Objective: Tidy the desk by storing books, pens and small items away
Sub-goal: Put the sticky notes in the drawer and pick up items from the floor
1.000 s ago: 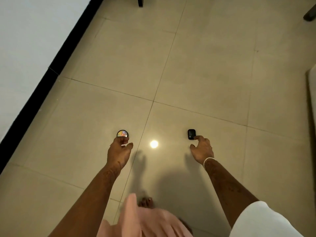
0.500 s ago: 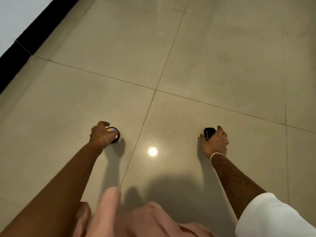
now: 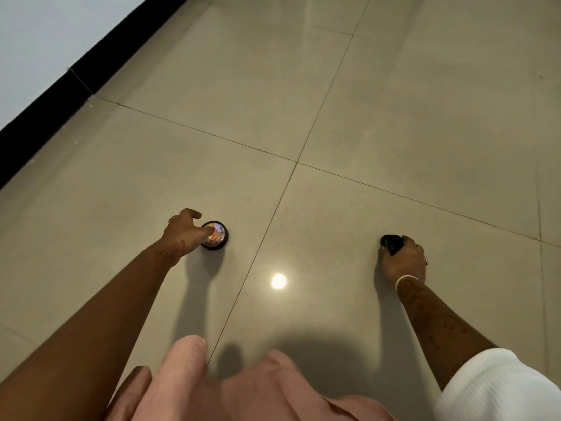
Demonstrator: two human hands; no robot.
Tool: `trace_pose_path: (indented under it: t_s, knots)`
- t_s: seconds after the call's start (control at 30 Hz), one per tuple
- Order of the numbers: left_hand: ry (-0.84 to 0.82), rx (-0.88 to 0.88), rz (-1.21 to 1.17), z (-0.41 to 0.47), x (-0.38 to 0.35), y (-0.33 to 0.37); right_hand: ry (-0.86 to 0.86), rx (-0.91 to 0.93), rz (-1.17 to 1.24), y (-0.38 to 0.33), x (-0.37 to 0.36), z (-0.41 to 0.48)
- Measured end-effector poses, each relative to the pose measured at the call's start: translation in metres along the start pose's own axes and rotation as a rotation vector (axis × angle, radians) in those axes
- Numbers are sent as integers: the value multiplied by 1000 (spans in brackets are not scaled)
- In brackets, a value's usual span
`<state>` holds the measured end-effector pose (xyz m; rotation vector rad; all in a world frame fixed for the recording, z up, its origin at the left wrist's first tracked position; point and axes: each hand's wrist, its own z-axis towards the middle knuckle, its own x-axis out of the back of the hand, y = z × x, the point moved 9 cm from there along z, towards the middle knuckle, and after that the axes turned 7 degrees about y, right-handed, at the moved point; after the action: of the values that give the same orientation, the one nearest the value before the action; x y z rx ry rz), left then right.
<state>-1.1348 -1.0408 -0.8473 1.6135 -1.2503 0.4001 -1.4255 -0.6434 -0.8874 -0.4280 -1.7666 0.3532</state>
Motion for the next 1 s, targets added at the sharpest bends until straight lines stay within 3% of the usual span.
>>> trace_pose_path:
  t_s: [0.3, 0.43, 0.57, 0.73, 1.0]
  knots:
    - [-27, -18, -75, 1, -5, -5, -115, 97, -26, -27, -6, -7]
    - [-24, -32, -73, -3, -11, -11, -173, 63, 226, -60, -21, -18]
    - [-13, -62, -45, -4, -14, -15, -415, -73, 589, -109, -58, -38]
    - [-16, -154, 87, 1, -21, -16, -680, -80, 643, -167, -91, -74]
    - [-27, -224, 225, 15, -45, -21, -642, -91, 658, -176, -111, -87]
